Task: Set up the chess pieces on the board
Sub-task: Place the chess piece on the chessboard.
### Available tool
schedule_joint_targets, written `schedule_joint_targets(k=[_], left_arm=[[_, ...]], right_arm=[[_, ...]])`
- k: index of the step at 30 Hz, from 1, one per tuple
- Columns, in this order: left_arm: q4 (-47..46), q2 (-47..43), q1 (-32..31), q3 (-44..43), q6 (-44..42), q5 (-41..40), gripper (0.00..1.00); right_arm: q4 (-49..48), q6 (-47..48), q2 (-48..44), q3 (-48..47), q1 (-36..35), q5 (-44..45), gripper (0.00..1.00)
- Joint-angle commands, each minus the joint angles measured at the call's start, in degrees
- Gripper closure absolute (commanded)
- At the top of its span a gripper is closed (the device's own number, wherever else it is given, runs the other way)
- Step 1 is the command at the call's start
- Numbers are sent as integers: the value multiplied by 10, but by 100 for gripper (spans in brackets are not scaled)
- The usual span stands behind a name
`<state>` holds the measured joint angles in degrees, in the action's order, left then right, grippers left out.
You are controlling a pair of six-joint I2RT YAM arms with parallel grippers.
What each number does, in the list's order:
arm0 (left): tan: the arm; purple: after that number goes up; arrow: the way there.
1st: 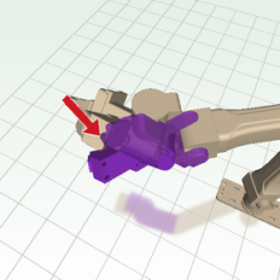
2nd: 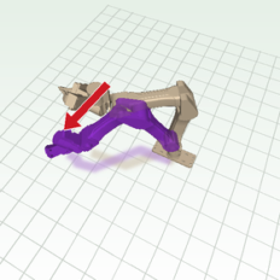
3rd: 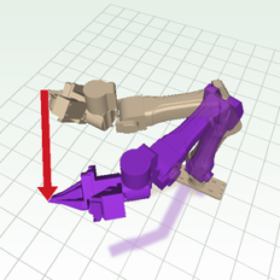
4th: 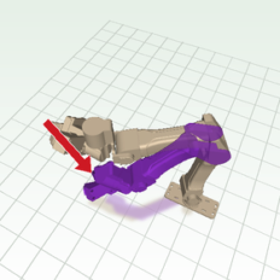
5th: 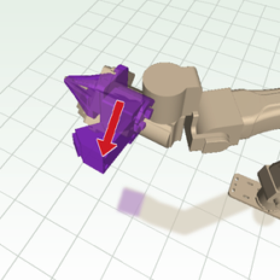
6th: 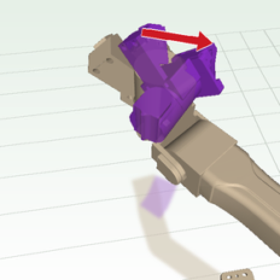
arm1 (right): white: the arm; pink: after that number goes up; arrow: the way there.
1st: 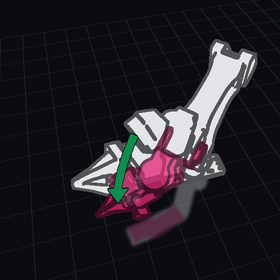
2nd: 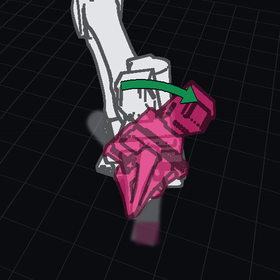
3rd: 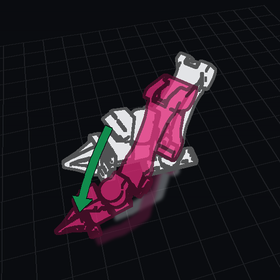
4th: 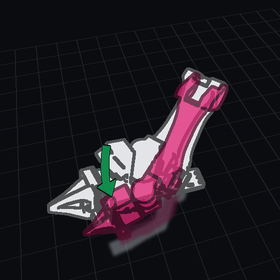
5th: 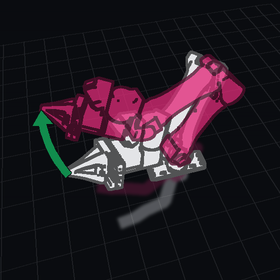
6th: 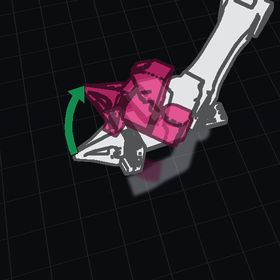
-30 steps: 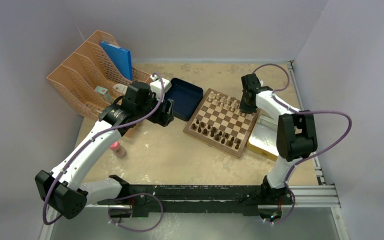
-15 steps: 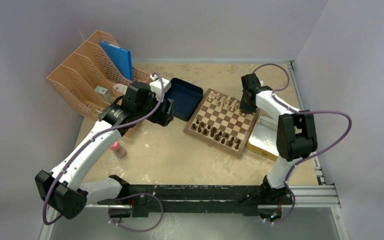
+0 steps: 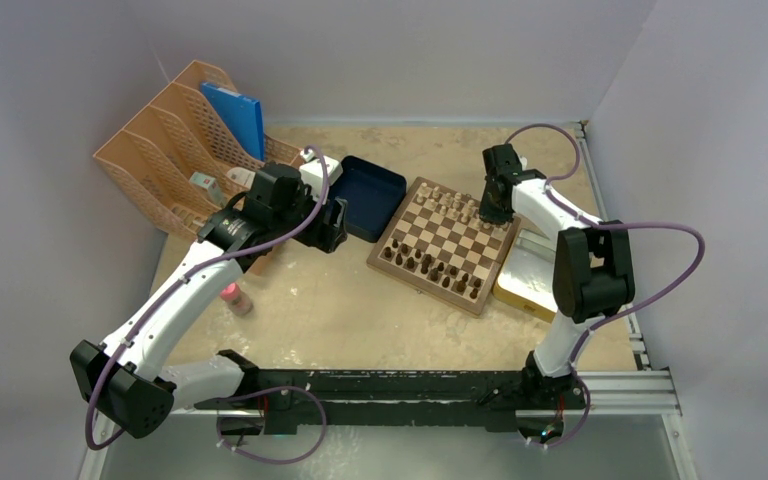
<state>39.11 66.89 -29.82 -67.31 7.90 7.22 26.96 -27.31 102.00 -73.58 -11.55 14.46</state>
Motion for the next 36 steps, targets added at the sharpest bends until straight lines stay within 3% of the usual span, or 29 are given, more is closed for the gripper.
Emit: schedule_joint_targets(k=[1, 14, 15, 16, 18, 24, 36], left_arm=[[-3, -16, -1, -23, -5, 0, 31], [0, -20, -1, -22, -6, -3, 31], [0, -20, -1, -22, -6, -4, 31], [0, -20, -1, -22, -7, -4, 31], [-1, -20, -1, -22, -6, -5, 31], [-1, -19, -1, -23, -6, -5, 31], [-4, -16, -1, -23, -6, -5, 31]], right_arm=[[9, 5, -6, -11, 2, 9, 88], [8, 5, -2, -3, 1, 3, 88], [7, 14, -3, 0, 2, 3, 62], [6, 16, -4, 2, 2, 2, 53], [5, 16, -2, 1, 2, 2, 51], [5, 17, 1, -7, 2, 4, 50], [11, 22, -11, -19, 2, 4, 62]])
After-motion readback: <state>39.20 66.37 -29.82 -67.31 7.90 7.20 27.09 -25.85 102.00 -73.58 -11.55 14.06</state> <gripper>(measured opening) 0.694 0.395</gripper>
